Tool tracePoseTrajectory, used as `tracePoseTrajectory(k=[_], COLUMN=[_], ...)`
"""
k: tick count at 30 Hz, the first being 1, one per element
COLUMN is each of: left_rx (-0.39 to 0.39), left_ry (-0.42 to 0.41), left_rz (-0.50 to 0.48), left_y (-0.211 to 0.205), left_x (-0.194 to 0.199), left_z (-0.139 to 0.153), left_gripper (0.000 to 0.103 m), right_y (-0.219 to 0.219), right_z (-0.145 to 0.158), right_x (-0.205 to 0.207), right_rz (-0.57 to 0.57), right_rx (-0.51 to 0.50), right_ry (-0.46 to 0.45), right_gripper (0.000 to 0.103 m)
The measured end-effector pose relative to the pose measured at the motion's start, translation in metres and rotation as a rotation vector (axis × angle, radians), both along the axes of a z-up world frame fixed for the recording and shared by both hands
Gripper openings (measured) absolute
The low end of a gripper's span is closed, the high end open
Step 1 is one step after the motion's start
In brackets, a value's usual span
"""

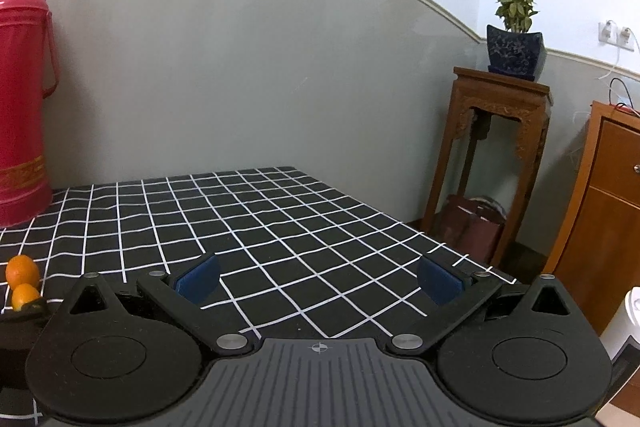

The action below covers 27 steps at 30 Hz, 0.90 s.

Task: Organize fruits
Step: 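Move the left tool to the two mandarins and close on one, then carry the mandarin with the left tool into the box and open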

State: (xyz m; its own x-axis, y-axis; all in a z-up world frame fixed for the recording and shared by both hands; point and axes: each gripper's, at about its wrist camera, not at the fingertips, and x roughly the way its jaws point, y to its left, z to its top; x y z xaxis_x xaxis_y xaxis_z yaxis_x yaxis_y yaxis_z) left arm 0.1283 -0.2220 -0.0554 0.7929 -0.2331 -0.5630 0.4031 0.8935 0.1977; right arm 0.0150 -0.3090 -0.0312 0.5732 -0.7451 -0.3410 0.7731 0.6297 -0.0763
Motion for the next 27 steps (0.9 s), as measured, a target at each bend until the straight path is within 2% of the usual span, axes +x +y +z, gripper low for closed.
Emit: tracePoseTrajectory(k=[1, 11, 23, 27], left_rx=[-0.013, -0.063, -0.064, -0.053], left_ry=[0.017, 0.024, -0.059, -0.117], left_rz=[0.003, 0.037, 0.068, 0.104], left_y=[0.002, 0.012, 0.030, 0.044], left_x=[0.003, 0.007, -0.007, -0.014], left_z=[0.000, 0.002, 0.019, 0.029], left_gripper=[0.022, 0.021, 0.021, 0.021], right_y=[-0.001, 0.002, 0.004, 0.009], right_z=[0.000, -0.001, -0.001, 0.003], right_x=[0.001, 0.005, 0.002, 0.002], right_rz=[0.001, 0.012, 0.014, 0.039], right_rx=[0.002, -0.012, -0.001, -0.006], right_ry=[0.003, 0.007, 0.005, -0.003], right_gripper=[0.103, 0.103, 0.103, 0.103])
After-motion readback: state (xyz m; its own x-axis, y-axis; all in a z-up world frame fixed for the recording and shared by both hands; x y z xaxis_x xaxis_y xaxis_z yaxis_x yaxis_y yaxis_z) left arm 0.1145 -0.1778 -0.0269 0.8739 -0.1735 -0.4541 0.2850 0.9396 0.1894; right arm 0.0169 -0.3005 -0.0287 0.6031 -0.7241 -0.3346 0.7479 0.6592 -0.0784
